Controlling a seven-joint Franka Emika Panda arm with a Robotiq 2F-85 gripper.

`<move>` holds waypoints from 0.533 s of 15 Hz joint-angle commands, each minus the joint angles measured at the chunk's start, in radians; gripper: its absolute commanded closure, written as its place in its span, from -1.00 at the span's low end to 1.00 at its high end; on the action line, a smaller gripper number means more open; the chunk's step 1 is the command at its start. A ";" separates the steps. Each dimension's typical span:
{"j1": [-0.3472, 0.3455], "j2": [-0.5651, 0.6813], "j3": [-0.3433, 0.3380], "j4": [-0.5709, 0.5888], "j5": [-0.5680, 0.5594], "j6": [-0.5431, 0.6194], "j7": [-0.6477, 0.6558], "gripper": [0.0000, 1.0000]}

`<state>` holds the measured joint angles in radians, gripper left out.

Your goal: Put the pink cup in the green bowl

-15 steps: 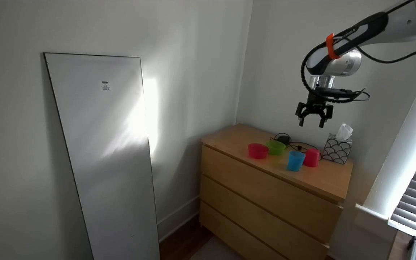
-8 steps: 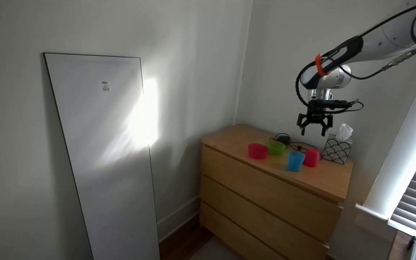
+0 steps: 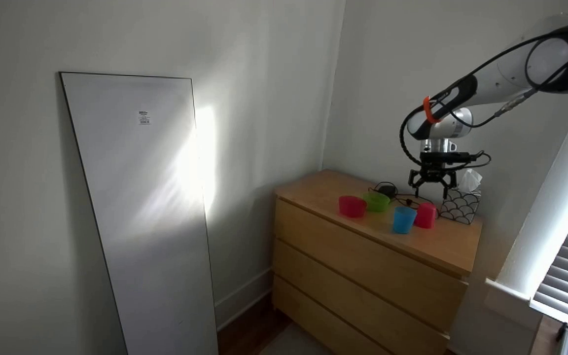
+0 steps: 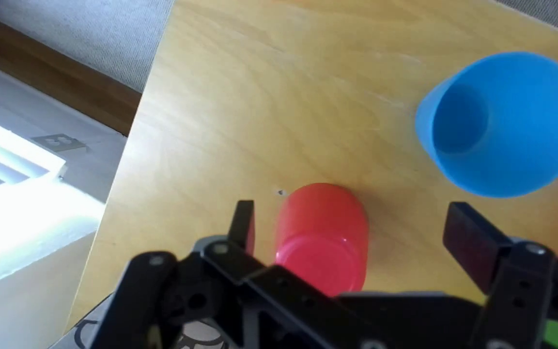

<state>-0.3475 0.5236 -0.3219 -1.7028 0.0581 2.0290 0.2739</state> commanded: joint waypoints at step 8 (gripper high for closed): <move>-0.071 0.098 0.006 0.084 0.084 0.054 0.035 -1.00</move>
<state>-0.4049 0.5857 -0.3228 -1.6509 0.1083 2.0610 0.2912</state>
